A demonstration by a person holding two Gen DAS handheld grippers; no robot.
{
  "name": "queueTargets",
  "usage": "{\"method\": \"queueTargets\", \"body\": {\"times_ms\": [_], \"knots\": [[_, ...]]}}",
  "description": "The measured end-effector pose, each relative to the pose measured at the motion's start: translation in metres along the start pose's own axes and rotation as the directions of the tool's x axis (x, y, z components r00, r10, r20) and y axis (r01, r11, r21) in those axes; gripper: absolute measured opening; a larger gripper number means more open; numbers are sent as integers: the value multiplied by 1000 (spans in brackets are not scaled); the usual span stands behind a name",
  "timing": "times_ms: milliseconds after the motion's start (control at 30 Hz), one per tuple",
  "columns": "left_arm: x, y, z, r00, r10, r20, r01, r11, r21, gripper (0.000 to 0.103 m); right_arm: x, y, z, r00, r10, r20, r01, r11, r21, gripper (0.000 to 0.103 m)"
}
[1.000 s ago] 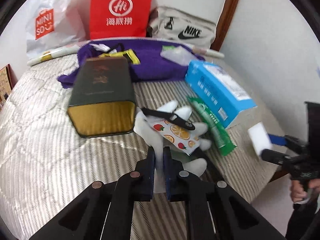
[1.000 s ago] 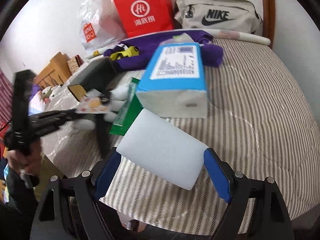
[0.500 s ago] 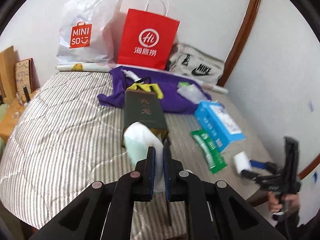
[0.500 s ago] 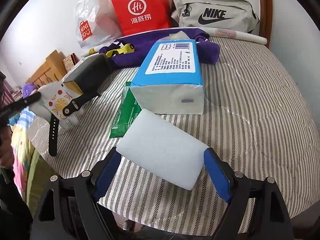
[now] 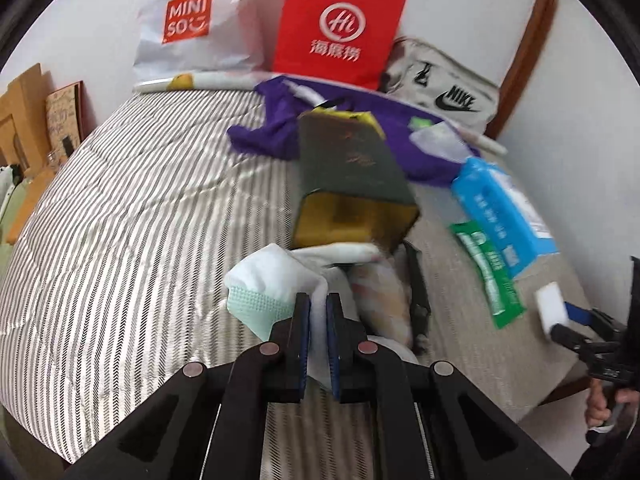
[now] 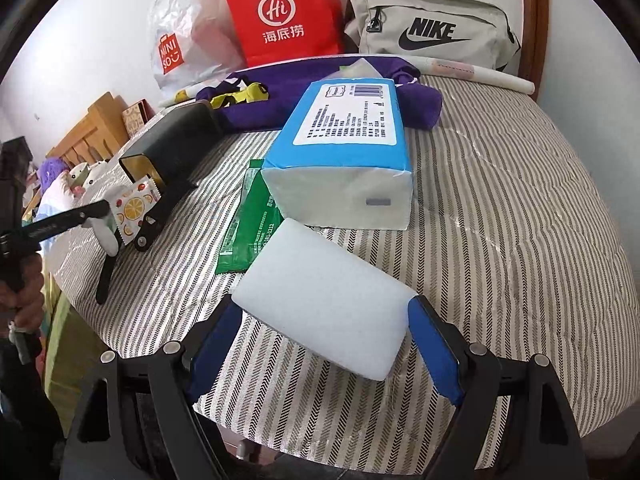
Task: Organize soft objects
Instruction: 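Grasp the white glove with the left tool while the right tool grasps the white sponge block, then carry the glove and sponge block toward the purple towel with both tools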
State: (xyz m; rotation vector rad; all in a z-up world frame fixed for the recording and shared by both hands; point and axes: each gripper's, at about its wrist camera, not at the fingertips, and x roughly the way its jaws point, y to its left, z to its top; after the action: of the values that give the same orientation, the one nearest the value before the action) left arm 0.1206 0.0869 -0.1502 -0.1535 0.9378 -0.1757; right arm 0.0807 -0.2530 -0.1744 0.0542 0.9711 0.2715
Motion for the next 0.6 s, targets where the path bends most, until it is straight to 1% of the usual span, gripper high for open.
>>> {"method": "queueTargets", "body": {"times_ms": [100, 167, 200, 267, 333, 400, 467, 500, 567, 600], "knots": [[6, 2, 0, 999, 37, -2, -37, 999, 15, 23, 1, 1, 1, 1000, -4, -4, 4, 1000, -5, 84], [12, 2, 1, 997, 82, -14, -81, 996, 28, 53, 3, 1, 3, 1000, -9, -7, 9, 1000, -9, 84], [15, 3, 2, 995, 101, -15, -100, 994, 35, 54, 4, 2, 3, 1000, -13, -8, 13, 1000, -13, 85], [19, 2, 4, 994, 110, -9, -110, 993, 49, 55, 7, 3, 5, 1000, -21, -8, 21, 1000, -24, 85], [25, 2, 6, 993, 119, -8, -118, 991, 59, 58, 9, 5, 6, 999, -32, -10, 31, 999, -39, 85], [29, 0, 7, 990, 143, 3, -142, 987, 75, 59, 12, 6, 6, 999, -35, -16, 35, 998, -43, 86], [31, -1, 7, 989, 148, 8, -148, 985, 92, 59, 14, 6, 6, 999, -35, -16, 35, 998, -43, 86], [31, -2, 7, 988, 151, 12, -151, 984, 97, 57, 13, 6, 6, 999, -36, -15, 35, 998, -45, 86], [29, -1, 6, 987, 160, 23, -162, 982, 100, 41, 13, 7, 5, 999, -39, -10, 39, 998, -52, 86], [28, 1, 6, 987, 160, 22, -162, 983, 92, 39, 13, 7, 5, 999, -44, -6, 43, 998, -56, 85]]}}
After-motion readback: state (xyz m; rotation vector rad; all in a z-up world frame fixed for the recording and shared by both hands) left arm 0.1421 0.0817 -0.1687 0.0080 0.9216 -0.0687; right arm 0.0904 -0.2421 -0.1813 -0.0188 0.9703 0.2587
